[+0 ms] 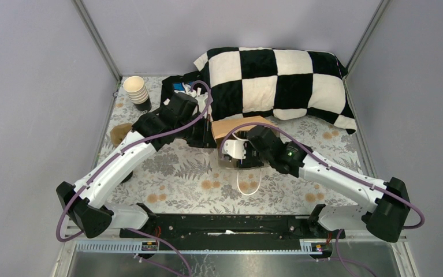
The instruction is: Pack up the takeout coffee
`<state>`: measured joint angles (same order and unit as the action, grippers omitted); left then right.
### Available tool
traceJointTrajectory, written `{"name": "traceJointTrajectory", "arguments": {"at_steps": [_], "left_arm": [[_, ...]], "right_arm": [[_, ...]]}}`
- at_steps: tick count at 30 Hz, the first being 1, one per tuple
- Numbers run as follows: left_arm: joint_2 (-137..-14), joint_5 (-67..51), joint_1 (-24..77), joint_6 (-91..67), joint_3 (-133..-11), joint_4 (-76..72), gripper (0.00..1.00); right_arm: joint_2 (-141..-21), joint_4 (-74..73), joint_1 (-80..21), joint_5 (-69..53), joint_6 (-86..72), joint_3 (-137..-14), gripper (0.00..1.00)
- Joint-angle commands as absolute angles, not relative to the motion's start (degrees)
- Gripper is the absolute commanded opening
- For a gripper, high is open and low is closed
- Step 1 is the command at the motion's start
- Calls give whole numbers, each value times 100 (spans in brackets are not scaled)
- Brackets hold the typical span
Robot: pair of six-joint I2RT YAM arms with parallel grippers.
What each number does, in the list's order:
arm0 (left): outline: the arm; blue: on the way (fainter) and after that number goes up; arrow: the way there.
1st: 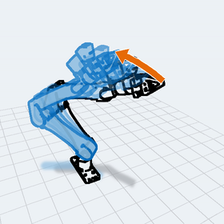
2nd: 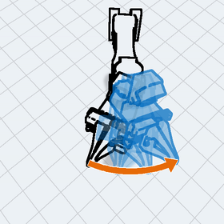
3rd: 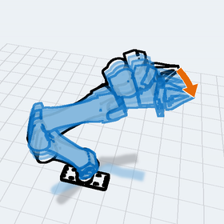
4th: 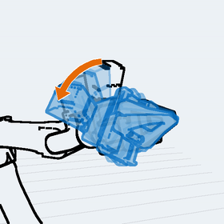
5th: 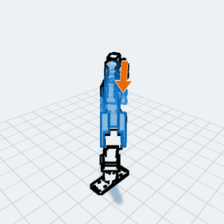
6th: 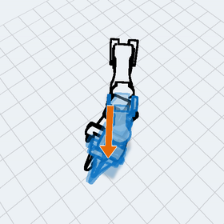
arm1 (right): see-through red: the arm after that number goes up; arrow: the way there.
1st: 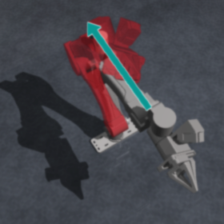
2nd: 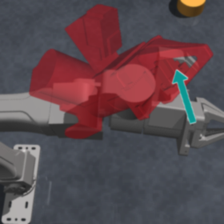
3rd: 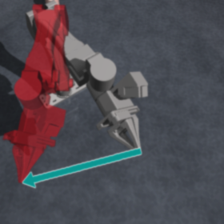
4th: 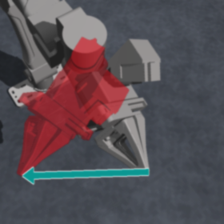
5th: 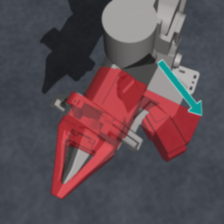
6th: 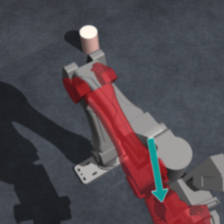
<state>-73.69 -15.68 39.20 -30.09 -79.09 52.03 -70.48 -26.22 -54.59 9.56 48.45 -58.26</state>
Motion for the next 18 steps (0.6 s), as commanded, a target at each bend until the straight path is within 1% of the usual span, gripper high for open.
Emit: {"name": "traceJointTrajectory", "arguments": {"at_steps": [1, 4, 7, 11, 14, 18], "left_arm": [[-7119, -1793, 3902, -3064, -7842, 5306, 3], [-7170, -1834, 3901, -3088, -7891, 5432, 3], [-7202, -1738, 3902, -3064, -8002, 5573, 4], [-7321, -1651, 3902, -3062, -8099, 5725, 3], [-7356, -1261, 3903, -3125, -8246, 5840, 4], [-7439, -903, 3900, -3130, -8378, 5748, 10]], "right_arm": [[-6929, -2687, -5555, 1626, 4474, -5894, 34], [-7058, -2500, -5537, 2210, 4771, -5801, 34], [-7080, -2331, -5484, 2447, 5017, -5688, 34], [-7008, -2051, -5367, 2079, 5199, -5578, 34], [-7154, -2014, -5345, 1771, 5155, -5732, 33], [-7434, -2311, -5344, 1381, 4471, -6235, 33]]}}
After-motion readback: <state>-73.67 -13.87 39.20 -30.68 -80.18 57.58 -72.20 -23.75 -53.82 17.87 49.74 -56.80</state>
